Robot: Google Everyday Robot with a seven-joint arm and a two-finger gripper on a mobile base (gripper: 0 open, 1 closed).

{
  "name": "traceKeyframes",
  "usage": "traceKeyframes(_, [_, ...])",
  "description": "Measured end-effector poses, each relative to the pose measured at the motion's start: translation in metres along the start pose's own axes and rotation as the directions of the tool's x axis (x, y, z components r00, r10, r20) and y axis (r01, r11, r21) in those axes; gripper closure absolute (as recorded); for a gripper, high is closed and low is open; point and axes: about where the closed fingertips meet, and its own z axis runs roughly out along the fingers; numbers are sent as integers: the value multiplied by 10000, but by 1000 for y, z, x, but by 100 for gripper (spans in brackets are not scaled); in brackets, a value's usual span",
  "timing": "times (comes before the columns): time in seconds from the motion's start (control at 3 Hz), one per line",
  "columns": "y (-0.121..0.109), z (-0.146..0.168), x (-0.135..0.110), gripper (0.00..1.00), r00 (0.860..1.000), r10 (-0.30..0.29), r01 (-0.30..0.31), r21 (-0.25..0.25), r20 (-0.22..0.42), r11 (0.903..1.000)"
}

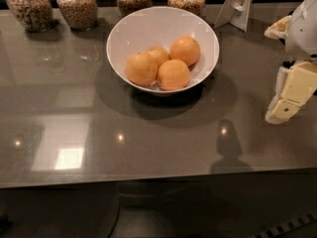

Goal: Pick orange from white bowl

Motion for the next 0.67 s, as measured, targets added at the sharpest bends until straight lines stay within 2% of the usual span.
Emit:
traceKeyframes(0.33, [-32,13,-16,0,9906,-541,464,627,1260,9970])
traceKeyframes(0.67, [-74,31,-45,0,9575,-1317,1114,923,2567,9895])
